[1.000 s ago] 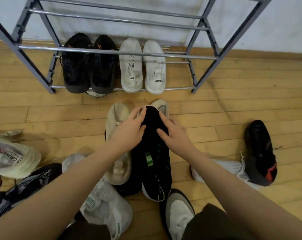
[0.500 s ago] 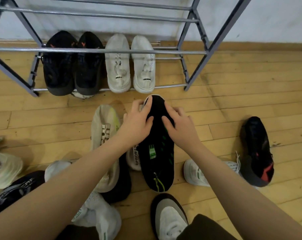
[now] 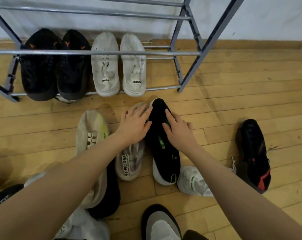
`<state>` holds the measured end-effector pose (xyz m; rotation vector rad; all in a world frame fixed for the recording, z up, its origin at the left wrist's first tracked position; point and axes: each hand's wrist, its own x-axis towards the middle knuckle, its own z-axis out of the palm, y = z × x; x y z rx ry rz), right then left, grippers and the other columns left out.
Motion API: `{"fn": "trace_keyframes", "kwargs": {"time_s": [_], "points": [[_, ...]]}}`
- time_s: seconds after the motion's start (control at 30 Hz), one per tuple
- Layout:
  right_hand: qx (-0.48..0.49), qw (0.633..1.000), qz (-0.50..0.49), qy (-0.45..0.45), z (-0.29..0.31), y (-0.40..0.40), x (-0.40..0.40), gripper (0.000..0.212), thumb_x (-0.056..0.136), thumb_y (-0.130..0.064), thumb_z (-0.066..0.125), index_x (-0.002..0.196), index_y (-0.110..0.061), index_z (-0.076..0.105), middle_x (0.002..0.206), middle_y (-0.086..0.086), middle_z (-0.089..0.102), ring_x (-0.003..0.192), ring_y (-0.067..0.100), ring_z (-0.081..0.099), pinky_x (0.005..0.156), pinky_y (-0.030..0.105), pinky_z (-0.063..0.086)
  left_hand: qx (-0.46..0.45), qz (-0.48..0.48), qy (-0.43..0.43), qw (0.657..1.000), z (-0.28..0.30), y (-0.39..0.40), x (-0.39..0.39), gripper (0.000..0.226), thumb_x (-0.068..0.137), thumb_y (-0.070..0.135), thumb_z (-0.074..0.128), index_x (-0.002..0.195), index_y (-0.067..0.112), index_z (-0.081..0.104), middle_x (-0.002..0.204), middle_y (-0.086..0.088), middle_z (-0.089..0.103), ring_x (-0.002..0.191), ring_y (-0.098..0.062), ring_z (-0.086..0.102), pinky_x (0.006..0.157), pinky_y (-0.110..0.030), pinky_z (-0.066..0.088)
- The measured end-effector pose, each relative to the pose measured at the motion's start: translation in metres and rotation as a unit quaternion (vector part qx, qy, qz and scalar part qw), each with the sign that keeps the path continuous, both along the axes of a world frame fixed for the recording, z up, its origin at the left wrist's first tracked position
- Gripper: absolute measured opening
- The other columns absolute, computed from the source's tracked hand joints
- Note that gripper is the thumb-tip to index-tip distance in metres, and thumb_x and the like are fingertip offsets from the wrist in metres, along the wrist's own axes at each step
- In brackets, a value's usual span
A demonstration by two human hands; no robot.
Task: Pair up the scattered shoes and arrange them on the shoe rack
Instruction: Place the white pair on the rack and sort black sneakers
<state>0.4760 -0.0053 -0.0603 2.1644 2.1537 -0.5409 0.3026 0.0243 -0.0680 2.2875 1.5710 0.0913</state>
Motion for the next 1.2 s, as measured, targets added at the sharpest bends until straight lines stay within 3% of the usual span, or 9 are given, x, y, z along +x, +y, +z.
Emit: {"fn": "trace_keyframes", "kwargs": {"time_s": [0.17, 0.33, 0.63, 0.8, 0.9, 1.0, 1.07, 1.13, 1.2], "points": [[0.039, 0.996, 0.029, 0.070, 0.021, -0.007, -0.030, 0.049, 0.100, -0.040, 0.027, 0.146, -0.026, 0.025, 0.149, 0.001, 0.031, 0.129, 0.026, 0.036, 0.104, 0.043, 0.021, 0.032, 0.052, -0.056, 0.997, 0.013, -0.014, -0.025, 0.048, 0.096, 0.037, 0.037, 0.143, 0.028, 0.028, 0.148, 0.003, 0.032, 0.131, -0.026, 0.027, 0.102, -0.043, 0.020], [0.039, 0.988, 0.087, 0.119, 0.030, -0.017, -0.072, 0.043, 0.100, -0.036, 0.030, 0.141, -0.025, 0.037, 0.144, -0.004, 0.038, 0.127, 0.021, 0.036, 0.101, 0.037, 0.017, 0.044, 0.122, -0.039, 0.991, 0.033, -0.037, -0.071, 0.048, 0.095, 0.036, 0.041, 0.141, 0.025, 0.033, 0.146, -0.001, 0.034, 0.132, -0.028, 0.026, 0.105, -0.046, 0.019], [-0.038, 0.980, 0.173, 0.090, 0.010, -0.026, -0.147, 0.051, 0.099, -0.043, 0.028, 0.147, -0.027, 0.020, 0.149, -0.001, 0.033, 0.134, 0.025, 0.029, 0.103, 0.042, 0.014, -0.059, 0.235, 0.051, 0.969, 0.015, -0.078, -0.145, 0.062, 0.093, 0.050, 0.034, 0.147, 0.024, 0.016, 0.147, -0.015, 0.031, 0.126, -0.037, 0.036, 0.104, -0.049, 0.024], [-0.050, 0.980, 0.147, 0.127, 0.003, -0.025, -0.168, 0.052, 0.100, -0.039, 0.031, 0.148, -0.025, 0.017, 0.146, 0.005, 0.036, 0.132, 0.023, 0.031, 0.104, 0.038, 0.011, -0.121, 0.218, -0.105, 0.963, 0.005, -0.080, -0.159, 0.064, 0.094, 0.042, 0.041, 0.148, 0.021, 0.013, 0.143, -0.010, 0.032, 0.120, -0.030, 0.044, 0.107, -0.048, 0.027], [-0.016, 0.976, 0.150, 0.160, 0.007, -0.027, -0.177, 0.052, 0.100, -0.036, 0.033, 0.148, -0.029, 0.015, 0.151, 0.005, 0.029, 0.135, 0.020, 0.028, 0.104, 0.036, 0.010, -0.044, 0.247, -0.218, 0.943, 0.007, -0.087, -0.167, 0.064, 0.092, 0.030, 0.054, 0.146, 0.015, 0.023, 0.137, -0.014, 0.033, 0.110, -0.021, 0.046, 0.102, -0.028, 0.034], [0.042, 0.966, 0.170, 0.189, 0.012, -0.022, -0.192, 0.054, 0.099, -0.034, 0.035, 0.149, -0.030, 0.014, 0.147, 0.005, 0.036, 0.126, 0.019, 0.041, 0.096, 0.033, 0.016, 0.025, 0.248, -0.248, 0.936, 0.016, -0.086, -0.180, 0.061, 0.090, 0.019, 0.058, 0.143, 0.009, 0.029, 0.133, -0.016, 0.033, 0.104, -0.011, 0.038, 0.090, -0.007, 0.025], [0.045, 0.958, 0.170, 0.227, 0.016, -0.016, -0.205, 0.055, 0.099, -0.032, 0.037, 0.149, -0.029, 0.013, 0.134, 0.002, 0.049, 0.116, 0.017, 0.048, 0.097, 0.037, 0.023, 0.048, 0.250, -0.233, 0.938, 0.024, -0.080, -0.197, 0.058, 0.092, 0.019, 0.056, 0.143, 0.009, 0.030, 0.133, -0.018, 0.034, 0.102, -0.017, 0.043, 0.094, -0.017, 0.031], [0.040, 0.953, 0.184, 0.237, 0.016, -0.010, -0.217, 0.057, 0.098, -0.029, 0.039, 0.149, -0.028, 0.011, 0.114, -0.002, 0.057, 0.108, 0.016, 0.050, 0.098, 0.041, 0.027, 0.063, 0.245, -0.200, 0.947, 0.028, -0.072, -0.217, 0.055, 0.092, 0.031, 0.046, 0.142, 0.013, 0.033, 0.132, -0.019, 0.037, 0.103, -0.031, 0.050, 0.096, -0.040, 0.041], [0.033, 0.954, 0.214, 0.208, 0.012, -0.006, -0.225, 0.058, 0.098, -0.029, 0.038, 0.149, -0.029, 0.010, 0.115, -0.003, 0.057, 0.110, 0.018, 0.049, 0.099, 0.042, 0.026, 0.032, 0.255, -0.144, 0.956, 0.033, -0.064, -0.233, 0.058, 0.091, 0.045, 0.032, 0.144, 0.021, 0.031, 0.137, -0.016, 0.036, 0.113, -0.038, 0.045, 0.098, -0.051, 0.038]]}}
